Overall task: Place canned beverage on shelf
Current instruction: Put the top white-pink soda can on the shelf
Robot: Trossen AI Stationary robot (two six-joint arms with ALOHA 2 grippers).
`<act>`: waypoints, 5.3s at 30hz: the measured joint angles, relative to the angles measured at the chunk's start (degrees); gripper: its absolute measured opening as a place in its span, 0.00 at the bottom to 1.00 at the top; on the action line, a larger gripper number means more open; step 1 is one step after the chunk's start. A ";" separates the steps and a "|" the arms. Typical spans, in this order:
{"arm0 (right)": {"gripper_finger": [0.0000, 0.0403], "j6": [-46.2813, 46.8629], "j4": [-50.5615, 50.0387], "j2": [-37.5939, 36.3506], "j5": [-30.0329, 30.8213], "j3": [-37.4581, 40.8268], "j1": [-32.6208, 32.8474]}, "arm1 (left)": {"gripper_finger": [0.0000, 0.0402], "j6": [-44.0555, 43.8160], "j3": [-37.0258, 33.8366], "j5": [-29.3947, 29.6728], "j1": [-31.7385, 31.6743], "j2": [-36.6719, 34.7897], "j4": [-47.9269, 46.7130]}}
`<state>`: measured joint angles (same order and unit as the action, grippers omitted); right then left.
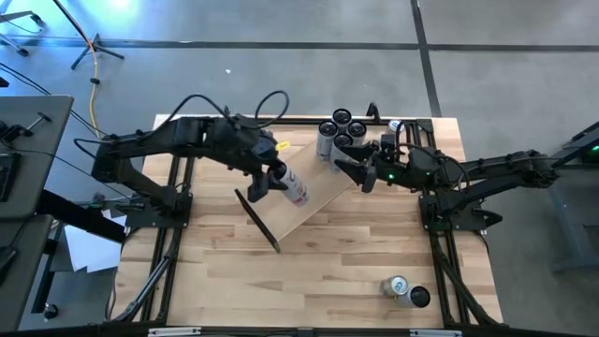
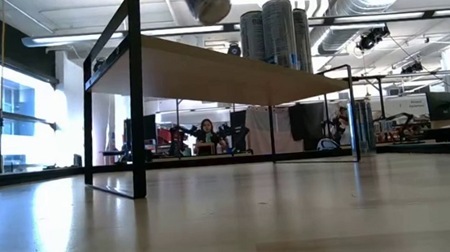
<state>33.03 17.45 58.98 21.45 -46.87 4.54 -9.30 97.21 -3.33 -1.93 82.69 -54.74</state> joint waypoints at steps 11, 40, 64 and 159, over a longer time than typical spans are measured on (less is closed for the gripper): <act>0.87 0.01 -1.73 0.00 0.01 0.00 0.00 | 0.56 1.03 0.02 -0.02 -0.35 0.55 -7.14; 0.87 -0.02 -2.21 0.06 0.60 0.00 -0.02 | 0.56 0.99 0.02 2.47 -0.35 2.69 -17.74; 0.87 -0.02 -1.42 2.12 0.85 0.00 -0.02 | 0.61 5.19 0.02 2.80 -0.35 2.69 -17.41; 0.87 -0.02 -1.36 2.09 -0.46 0.00 -0.02 | 0.78 4.44 0.02 5.97 -0.35 2.91 -14.38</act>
<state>33.01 16.10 61.07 20.99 -46.87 4.51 -4.86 97.23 2.64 -2.28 85.60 -69.12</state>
